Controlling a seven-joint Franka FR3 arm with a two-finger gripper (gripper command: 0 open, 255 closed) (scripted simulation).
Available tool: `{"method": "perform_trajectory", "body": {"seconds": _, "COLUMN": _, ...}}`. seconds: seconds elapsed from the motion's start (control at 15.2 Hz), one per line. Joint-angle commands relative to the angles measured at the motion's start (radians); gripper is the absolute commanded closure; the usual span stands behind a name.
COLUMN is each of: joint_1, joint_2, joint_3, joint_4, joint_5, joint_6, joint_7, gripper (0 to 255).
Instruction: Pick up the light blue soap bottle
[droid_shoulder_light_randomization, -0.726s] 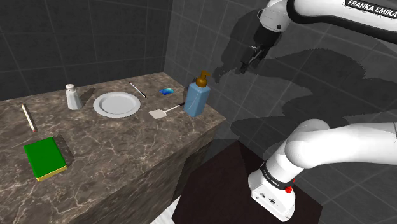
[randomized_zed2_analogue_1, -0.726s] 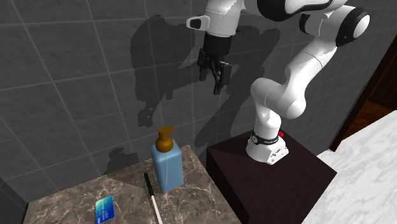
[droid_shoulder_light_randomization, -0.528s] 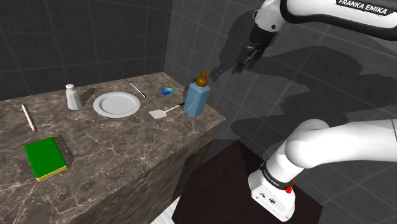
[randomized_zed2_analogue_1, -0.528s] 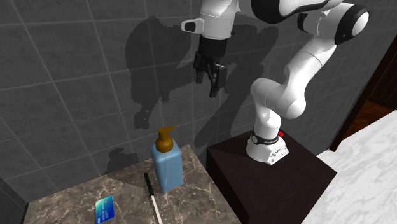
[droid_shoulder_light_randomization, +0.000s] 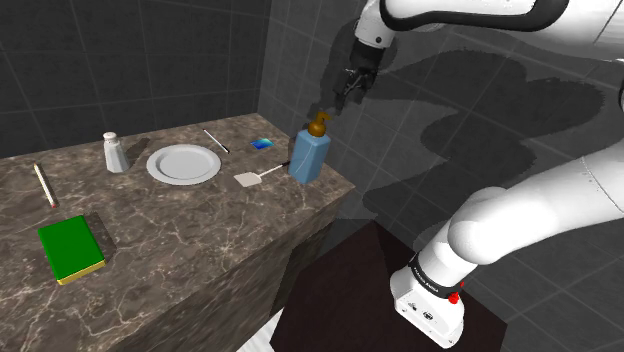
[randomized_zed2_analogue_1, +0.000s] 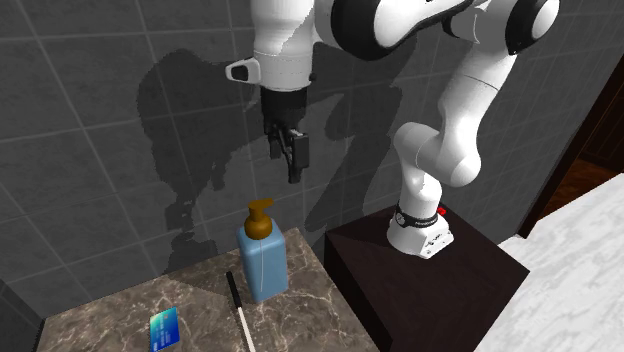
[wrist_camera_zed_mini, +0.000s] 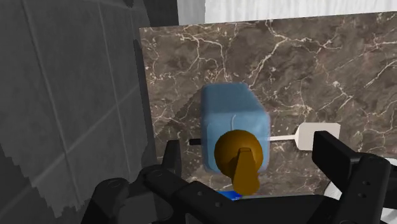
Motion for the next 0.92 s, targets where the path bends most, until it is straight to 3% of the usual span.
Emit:
{"method": "perform_trajectory", "body": {"seconds": 0.0, "joint_1": 0.000, "joint_2": 0.089, "joint_3": -0.001, "joint_4": 0.056, "joint_5": 0.007, "joint_6": 0.021, "joint_7": -0.002, "gripper": 0}}
{"method": "perform_trajectory", "body": {"seconds": 0.26, "joint_1": 0.003, "joint_2": 0.238, "joint_3": 0.003, "joint_4": 0.164, "joint_5": 0.020, "joint_6": 0.039, "joint_7": 0.001, "gripper": 0}}
{"method": "perform_trajectory", "body": {"seconds": 0.86, "joint_1": 0.003, "joint_2": 0.249, "joint_3": 0.004, "joint_4": 0.073, "joint_5": 0.019, "joint_6": 0.141, "joint_7": 0.002, "gripper": 0}}
